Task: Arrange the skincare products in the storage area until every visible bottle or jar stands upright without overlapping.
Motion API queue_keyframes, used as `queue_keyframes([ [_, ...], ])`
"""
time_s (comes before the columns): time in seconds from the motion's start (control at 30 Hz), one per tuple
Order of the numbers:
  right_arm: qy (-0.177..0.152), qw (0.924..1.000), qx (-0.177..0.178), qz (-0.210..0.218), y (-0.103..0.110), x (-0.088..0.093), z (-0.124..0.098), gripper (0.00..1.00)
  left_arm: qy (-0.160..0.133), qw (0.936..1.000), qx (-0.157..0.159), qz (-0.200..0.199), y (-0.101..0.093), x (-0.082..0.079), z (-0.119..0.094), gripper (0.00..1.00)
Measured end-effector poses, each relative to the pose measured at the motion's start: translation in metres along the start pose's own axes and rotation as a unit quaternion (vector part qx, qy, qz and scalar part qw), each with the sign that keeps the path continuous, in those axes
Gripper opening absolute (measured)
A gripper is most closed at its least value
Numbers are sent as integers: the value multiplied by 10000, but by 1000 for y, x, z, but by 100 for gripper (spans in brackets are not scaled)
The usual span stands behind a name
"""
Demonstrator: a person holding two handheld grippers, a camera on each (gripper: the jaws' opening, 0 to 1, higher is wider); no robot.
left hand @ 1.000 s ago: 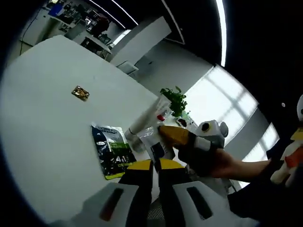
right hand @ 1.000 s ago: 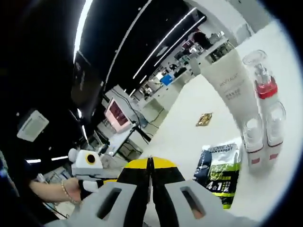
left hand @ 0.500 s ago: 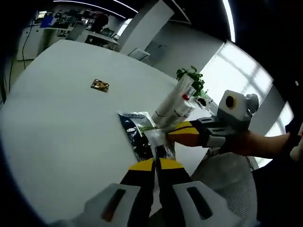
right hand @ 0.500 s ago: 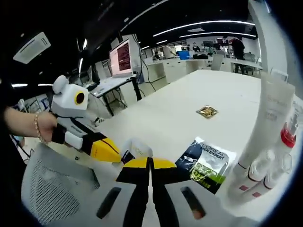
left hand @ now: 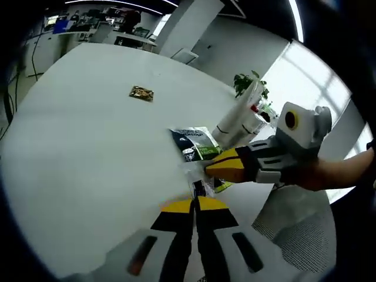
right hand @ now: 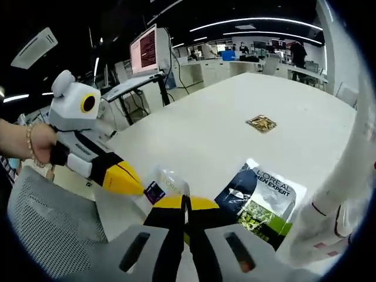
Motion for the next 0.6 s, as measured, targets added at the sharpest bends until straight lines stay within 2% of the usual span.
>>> queue_keyframes([
  [0.33,249,9996,87,-92,-7,5,17,1,208,9993,-215,239,21,2,19,0],
  [0.6,431,9982,30,-409,-12,8,32,1,360,9975,-307,530,29,2,23,0],
])
Point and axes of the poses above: the point that each gripper's makers call its tool centre point, and the gripper's own axes: z roughly forward along the fingers, y roughly to its left, x roughly out of its underside, the point moved 9 cm from there along -z, roughly backward along the fingers, and after that the axes turned 7 degrees about -y, right-handed, at the moved point
